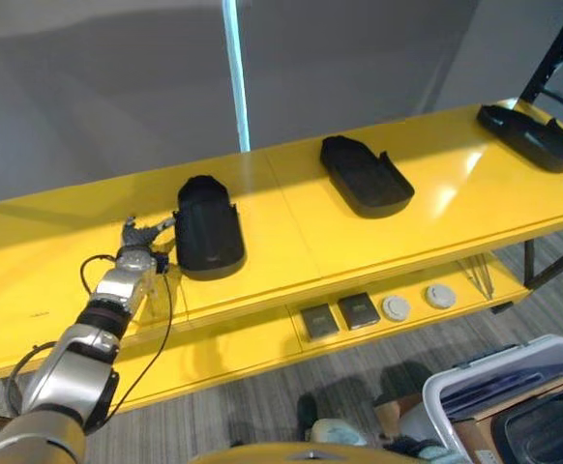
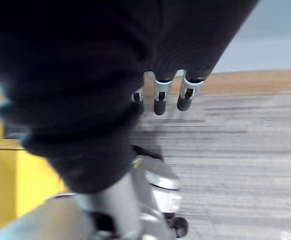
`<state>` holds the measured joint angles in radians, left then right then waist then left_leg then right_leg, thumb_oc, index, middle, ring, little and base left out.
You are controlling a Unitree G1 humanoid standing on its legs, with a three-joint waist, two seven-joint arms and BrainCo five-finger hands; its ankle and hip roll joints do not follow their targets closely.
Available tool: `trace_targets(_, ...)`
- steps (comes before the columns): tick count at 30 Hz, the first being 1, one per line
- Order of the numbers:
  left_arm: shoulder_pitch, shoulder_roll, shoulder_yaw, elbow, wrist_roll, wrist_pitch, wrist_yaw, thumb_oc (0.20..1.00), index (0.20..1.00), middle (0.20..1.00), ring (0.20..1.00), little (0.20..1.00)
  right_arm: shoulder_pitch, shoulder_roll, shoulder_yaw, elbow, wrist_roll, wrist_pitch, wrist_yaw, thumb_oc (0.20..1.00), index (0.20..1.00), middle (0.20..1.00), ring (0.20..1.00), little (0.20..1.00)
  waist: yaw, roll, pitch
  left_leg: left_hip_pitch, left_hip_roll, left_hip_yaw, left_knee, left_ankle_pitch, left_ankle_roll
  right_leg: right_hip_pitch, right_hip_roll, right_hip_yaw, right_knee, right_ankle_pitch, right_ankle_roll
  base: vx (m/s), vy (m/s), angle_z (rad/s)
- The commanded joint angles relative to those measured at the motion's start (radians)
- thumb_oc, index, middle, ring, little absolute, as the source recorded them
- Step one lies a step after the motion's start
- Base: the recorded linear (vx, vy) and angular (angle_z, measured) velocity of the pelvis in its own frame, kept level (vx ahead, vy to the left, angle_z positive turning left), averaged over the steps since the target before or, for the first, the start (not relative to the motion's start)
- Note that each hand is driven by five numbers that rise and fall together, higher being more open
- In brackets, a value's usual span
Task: Move parts from the plastic box to the shelf.
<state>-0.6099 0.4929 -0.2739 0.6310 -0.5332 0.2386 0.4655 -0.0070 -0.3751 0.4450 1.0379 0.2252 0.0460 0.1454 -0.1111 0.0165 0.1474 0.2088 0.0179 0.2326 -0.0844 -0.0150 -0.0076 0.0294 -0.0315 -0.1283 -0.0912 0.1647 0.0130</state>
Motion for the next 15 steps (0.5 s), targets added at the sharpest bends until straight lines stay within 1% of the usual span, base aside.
trace_targets(1,-0.092,0.065,0.056,-0.274,-0.028,-0.361,0.023,1.0,1.0,1.0,1.0,1.0,-0.071,-0.008,-0.001,-0.237,-0.076,-0.127,-0.228,1.0,1.0,1.0,1.0,1.0,-0.01,0.004,0.011,-0.07,0.07,0.009,-0.003,-0.018,-0.055,0.141,-0.049,-0.027,0.004,-0.21,0.075,-0.07,0.002,0.1)
trace_targets(2,-0.088,0.065,0.059,-0.284,-0.028,-0.371,0.018,1.0,1.0,1.0,1.0,1.0,-0.069,-0.01,-0.001,-0.245,-0.075,-0.127,-0.234,1.0,1.0,1.0,1.0,1.0,-0.01,0.004,0.009,-0.073,0.071,0.01,-0.003,-0.016,-0.055,0.137,-0.048,-0.026,0.004,-0.207,0.074,-0.09,-0.003,0.1)
trace_targets(3,-0.058,0.062,0.079,-0.385,0.018,-0.415,0.022,1.0,1.0,1.0,1.0,1.0,-0.052,-0.025,-0.012,-0.347,-0.028,-0.125,-0.29,1.0,1.0,1.0,1.0,1.0,-0.011,-0.003,0.011,-0.073,0.072,0.007,-0.003,-0.016,-0.054,0.137,-0.048,-0.025,0.004,-0.205,0.073,-0.06,-0.013,0.05)
trace_targets(4,-0.02,0.061,0.087,-0.467,0.064,-0.432,0.034,1.0,1.0,1.0,1.0,1.0,-0.033,-0.021,-0.042,-0.438,0.009,-0.114,-0.334,1.0,1.0,1.0,1.0,1.0,-0.014,-0.01,0.01,-0.074,0.071,0.003,-0.003,-0.019,-0.052,0.135,-0.049,-0.023,0.004,-0.203,0.074,-0.07,-0.014,0.06)
trace_targets(5,0.011,0.061,0.09,-0.5,0.094,-0.467,0.023,1.0,1.0,1.0,1.0,1.0,-0.018,-0.018,-0.065,-0.502,0.031,-0.1,-0.349,1.0,1.0,1.0,1.0,1.0,-0.018,-0.015,0.01,-0.073,0.069,0.0,-0.003,-0.022,-0.049,0.134,-0.049,-0.021,0.004,-0.203,0.074,-0.06,-0.009,0.02)
trace_targets(6,0.043,0.059,0.098,-0.536,0.12,-0.498,0.014,1.0,1.0,1.0,1.0,1.0,-0.003,-0.014,-0.091,-0.555,0.058,-0.099,-0.345,1.0,1.0,1.0,1.0,1.0,-0.021,-0.02,0.009,-0.072,0.067,-0.002,-0.003,-0.026,-0.046,0.134,-0.048,-0.02,0.004,-0.203,0.075,-0.05,0.006,-0.02)
trace_targets(7,0.082,0.051,0.106,-0.561,0.154,-0.55,0.011,1.0,1.0,1.0,1.0,1.0,0.017,-0.007,-0.12,-0.597,0.078,-0.1,-0.32,1.0,1.0,1.0,1.0,1.0,-0.024,-0.025,0.009,-0.069,0.065,-0.003,-0.003,-0.031,-0.043,0.134,-0.049,-0.022,0.004,-0.203,0.077,-0.05,0.014,-0.05)
trace_targets(9,0.136,0.037,0.109,-0.606,0.183,-0.562,-0.016,1.0,1.0,1.0,1.0,1.0,0.034,-0.006,-0.142,-0.624,0.072,-0.067,-0.298,1.0,1.0,1.0,1.0,1.0,-0.024,-0.029,0.007,-0.068,0.064,-0.005,-0.003,-0.035,-0.043,0.135,-0.05,-0.025,0.004,-0.204,0.078,-0.03,0.029,0.02)
trace_targets(10,0.2,0.018,0.1,-0.638,0.204,-0.573,-0.06,1.0,1.0,1.0,1.0,1.0,0.045,-0.006,-0.154,-0.61,-0.027,0.012,-0.256,1.0,1.0,1.0,1.0,1.0,-0.018,-0.035,0.006,-0.065,0.062,-0.007,-0.003,-0.043,-0.04,0.136,-0.051,-0.026,0.004,-0.206,0.08,0.0,0.0,0.0)
trace_targets(11,0.28,0.0,0.101,-0.676,0.196,-0.577,-0.107,0.796,0.796,0.796,0.796,0.796,0.056,-0.018,-0.151,-0.559,-0.123,0.048,-0.228,1.0,1.0,1.0,1.0,1.0,-0.004,-0.041,0.004,-0.063,0.062,-0.011,-0.003,-0.046,-0.039,0.136,-0.053,-0.033,0.004,-0.204,0.081,-0.01,0.014,0.03)
trace_targets(12,0.324,-0.009,0.104,-0.688,0.194,-0.585,-0.145,0.614,0.614,0.614,0.614,0.614,0.061,-0.026,-0.152,-0.534,-0.165,0.078,-0.21,1.0,1.0,1.0,1.0,1.0,0.006,-0.044,0.005,-0.062,0.063,-0.013,-0.003,-0.047,-0.038,0.137,-0.054,-0.037,0.004,-0.203,0.081,0.0,-0.01,0.04)
trace_targets(13,0.337,-0.012,0.107,-0.692,0.195,-0.583,-0.162,0.533,0.533,0.533,0.533,0.533,0.063,-0.028,-0.152,-0.526,-0.176,0.092,-0.204,1.0,1.0,1.0,1.0,1.0,0.009,-0.046,0.004,-0.062,0.063,-0.014,-0.003,-0.048,-0.038,0.138,-0.054,-0.038,0.004,-0.203,0.081,0.0,-0.02,0.06)
trace_targets(14,0.394,-0.021,0.095,-0.721,0.214,-0.59,-0.195,0.272,0.272,0.272,0.272,0.272,0.067,-0.035,-0.147,-0.479,-0.157,0.113,-0.2,1.0,1.0,1.0,1.0,1.0,0.026,-0.05,0.008,-0.063,0.062,-0.022,-0.003,-0.05,-0.036,0.138,-0.053,-0.043,0.004,-0.201,0.078,0.0,-0.02,0.1)
trace_targets(15,0.41,-0.024,0.093,-0.731,0.213,-0.586,-0.206,0.2,0.2,0.2,0.2,0.2,0.067,-0.035,-0.146,-0.467,-0.144,0.127,-0.198,1.0,1.0,1.0,1.0,1.0,0.03,-0.052,0.009,-0.064,0.061,-0.025,-0.003,-0.05,-0.036,0.138,-0.053,-0.046,0.004,-0.2,0.078,-0.01,-0.037,0.22)
